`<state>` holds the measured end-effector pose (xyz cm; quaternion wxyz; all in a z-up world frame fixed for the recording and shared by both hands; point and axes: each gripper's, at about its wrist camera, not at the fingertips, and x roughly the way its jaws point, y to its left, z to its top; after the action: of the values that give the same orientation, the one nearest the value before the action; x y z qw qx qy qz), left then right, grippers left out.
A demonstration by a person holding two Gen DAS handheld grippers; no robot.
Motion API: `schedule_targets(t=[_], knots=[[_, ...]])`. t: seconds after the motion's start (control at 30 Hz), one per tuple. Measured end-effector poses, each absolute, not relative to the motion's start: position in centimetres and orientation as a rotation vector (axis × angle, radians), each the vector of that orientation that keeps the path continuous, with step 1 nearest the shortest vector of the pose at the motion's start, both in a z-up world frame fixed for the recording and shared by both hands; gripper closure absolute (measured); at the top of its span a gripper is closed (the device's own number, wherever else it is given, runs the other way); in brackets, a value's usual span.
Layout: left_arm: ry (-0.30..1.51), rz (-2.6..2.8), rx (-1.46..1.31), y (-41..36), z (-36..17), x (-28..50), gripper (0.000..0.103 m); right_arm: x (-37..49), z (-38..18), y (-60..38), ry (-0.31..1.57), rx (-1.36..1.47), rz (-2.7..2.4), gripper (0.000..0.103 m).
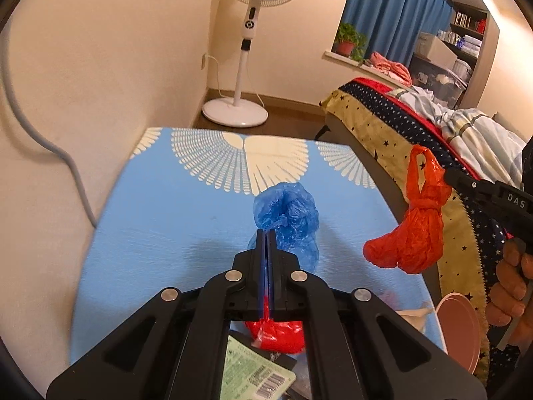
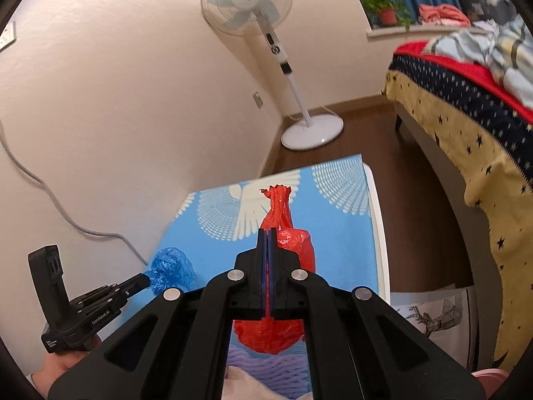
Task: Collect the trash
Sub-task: 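Carry the red bag with the right tool while the left tool carries the blue bag to the bin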
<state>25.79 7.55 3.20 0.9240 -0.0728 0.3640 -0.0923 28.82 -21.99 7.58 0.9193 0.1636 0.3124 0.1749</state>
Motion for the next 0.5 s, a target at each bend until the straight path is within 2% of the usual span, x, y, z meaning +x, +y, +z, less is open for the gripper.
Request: schedule_targets(t=[0.5], knots=[[0.641,-0.193,-0.143,5.7,9.4,19.4,0.102,20.5,14.3,-22.2,0.487,0.239,0.336,0.102]])
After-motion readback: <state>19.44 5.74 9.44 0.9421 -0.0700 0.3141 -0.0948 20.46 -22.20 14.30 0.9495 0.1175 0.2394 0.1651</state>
